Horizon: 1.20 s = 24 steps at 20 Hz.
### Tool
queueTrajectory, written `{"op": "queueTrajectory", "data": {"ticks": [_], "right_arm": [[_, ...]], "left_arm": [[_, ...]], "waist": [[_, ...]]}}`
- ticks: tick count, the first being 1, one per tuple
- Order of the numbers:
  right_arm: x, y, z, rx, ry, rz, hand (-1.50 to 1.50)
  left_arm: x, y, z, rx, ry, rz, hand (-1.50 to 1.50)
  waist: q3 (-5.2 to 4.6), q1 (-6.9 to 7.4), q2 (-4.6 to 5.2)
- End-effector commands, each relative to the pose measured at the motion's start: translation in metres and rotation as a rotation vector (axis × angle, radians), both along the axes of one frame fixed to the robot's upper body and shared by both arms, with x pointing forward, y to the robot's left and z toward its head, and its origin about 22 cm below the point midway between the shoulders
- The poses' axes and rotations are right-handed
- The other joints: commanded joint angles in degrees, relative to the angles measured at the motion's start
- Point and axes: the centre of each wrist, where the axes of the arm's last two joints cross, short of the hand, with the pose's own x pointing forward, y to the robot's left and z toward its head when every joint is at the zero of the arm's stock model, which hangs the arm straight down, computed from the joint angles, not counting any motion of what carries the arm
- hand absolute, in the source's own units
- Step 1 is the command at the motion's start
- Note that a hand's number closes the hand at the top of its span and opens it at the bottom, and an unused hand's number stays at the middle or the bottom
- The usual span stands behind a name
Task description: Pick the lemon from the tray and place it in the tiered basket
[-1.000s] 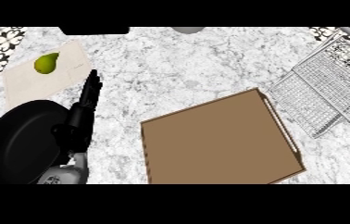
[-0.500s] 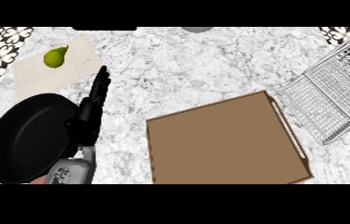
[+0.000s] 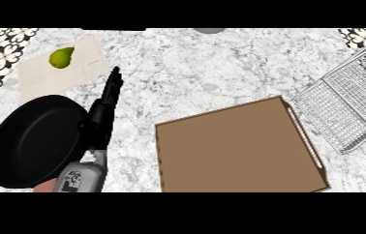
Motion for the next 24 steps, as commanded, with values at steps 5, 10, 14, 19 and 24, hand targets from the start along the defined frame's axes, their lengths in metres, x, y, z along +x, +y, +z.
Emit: {"op": "queueTrajectory", "data": {"ticks": [5,10,14,19,24], "right_arm": [[0.032,-0.026,-0.038,0.28,0.087,-0.096,-1.5],[0.051,-0.035,-0.042,0.367,0.123,-0.043,-1.5],[0.048,-0.054,-0.033,0.539,0.073,-0.042,-1.5],[0.047,-0.077,-0.018,0.698,-0.022,-0.194,-1.5],[0.002,-0.136,-0.024,0.85,-0.057,-0.303,-1.5]], "left_arm": [[-0.008,0.001,-0.003,0.011,-0.002,0.003,0.0],[-0.002,0.005,-0.007,0.015,0.001,0.019,0.0],[-0.004,0.015,0.006,0.024,-0.002,0.033,0.0],[-0.002,0.02,0.008,0.009,0.003,0.006,0.0],[0.002,0.008,-0.002,0.002,0.017,0.016,0.0]], "waist": [[-0.01,0.4,0.03],[0.0,-0.28,-0.03],[0.02,-0.66,-0.23],[0.0,-0.29,-0.08],[0.12,-1.27,0.17]]}}
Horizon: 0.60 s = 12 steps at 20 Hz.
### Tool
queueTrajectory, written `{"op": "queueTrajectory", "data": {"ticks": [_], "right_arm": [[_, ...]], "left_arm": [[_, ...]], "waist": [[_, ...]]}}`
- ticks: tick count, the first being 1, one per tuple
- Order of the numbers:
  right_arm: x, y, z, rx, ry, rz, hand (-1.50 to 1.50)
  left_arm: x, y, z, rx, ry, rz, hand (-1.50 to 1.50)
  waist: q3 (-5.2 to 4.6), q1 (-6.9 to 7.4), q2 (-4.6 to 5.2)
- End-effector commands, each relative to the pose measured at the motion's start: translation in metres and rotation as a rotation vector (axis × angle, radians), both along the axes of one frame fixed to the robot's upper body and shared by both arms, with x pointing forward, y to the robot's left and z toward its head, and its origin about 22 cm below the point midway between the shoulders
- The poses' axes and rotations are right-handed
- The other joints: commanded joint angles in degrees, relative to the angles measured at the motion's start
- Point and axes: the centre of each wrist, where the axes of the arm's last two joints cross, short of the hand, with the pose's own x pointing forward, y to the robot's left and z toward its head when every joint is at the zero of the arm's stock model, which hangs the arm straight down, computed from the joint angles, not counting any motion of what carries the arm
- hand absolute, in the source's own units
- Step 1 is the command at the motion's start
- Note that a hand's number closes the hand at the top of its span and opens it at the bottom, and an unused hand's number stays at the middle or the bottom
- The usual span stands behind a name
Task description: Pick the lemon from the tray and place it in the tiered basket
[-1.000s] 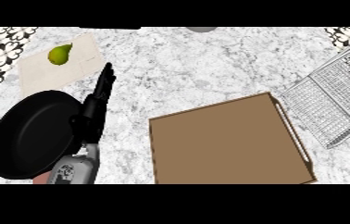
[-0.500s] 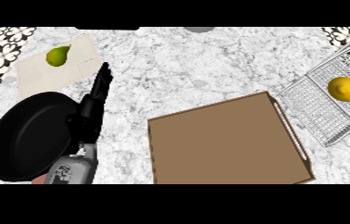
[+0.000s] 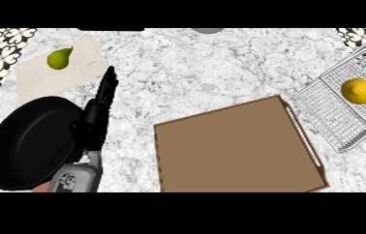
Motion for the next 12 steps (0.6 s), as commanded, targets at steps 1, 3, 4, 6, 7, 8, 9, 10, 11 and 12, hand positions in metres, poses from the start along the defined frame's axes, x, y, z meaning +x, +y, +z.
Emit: {"op": "queueTrajectory", "data": {"ticks": [1,3,4,6,7,8,9,10,11,12], "right_arm": [[-0.032,-0.04,-0.005,0.154,-0.015,-0.103,-1.5],[-0.054,-0.059,-0.018,0.196,-0.022,-0.127,-1.5],[-0.07,-0.068,-0.012,0.223,-0.051,-0.104,-1.5],[-0.093,-0.081,-0.016,0.237,-0.035,-0.098,-1.5],[-0.098,-0.084,-0.035,0.249,-0.038,-0.105,-1.5],[-0.109,-0.089,-0.028,0.228,-0.038,-0.101,-1.5],[-0.117,-0.092,-0.018,0.238,-0.048,-0.094,-1.5],[-0.121,-0.094,-0.03,0.234,-0.024,-0.097,-1.5],[-0.129,-0.097,-0.034,0.276,-0.043,-0.077,-1.5],[-0.127,-0.097,-0.038,0.268,-0.049,-0.063,-1.5]], "left_arm": [[-0.002,-0.011,-0.006,-0.025,-0.008,0.014,0.0],[-0.005,0.003,-0.002,-0.001,-0.019,-0.002,0.0],[0.002,0.0,-0.004,0.006,-0.009,0.02,0.0],[0.002,0.013,0.004,0.01,-0.02,0.023,0.0],[0.003,0.0,0.001,0.003,-0.007,0.025,0.0],[0.001,0.009,0.005,0.003,-0.021,0.028,0.0],[-0.003,0.0,-0.006,-0.032,-0.006,0.017,0.0],[0.0,-0.002,0.0,-0.009,-0.005,0.014,0.0],[-0.004,0.003,-0.002,-0.007,-0.021,0.021,0.0],[-0.001,0.003,-0.008,-0.01,-0.024,0.026,0.0]], "waist": [[0.1,-0.07,0.18],[0.2,0.27,0.27],[0.24,-0.81,0.27],[0.38,-0.65,0.29],[0.5,-1.14,0.42],[0.53,-0.81,0.39],[0.48,-0.85,0.42],[0.58,-0.87,0.46],[0.6,-1.01,0.27],[0.64,-0.95,0.61]]}}
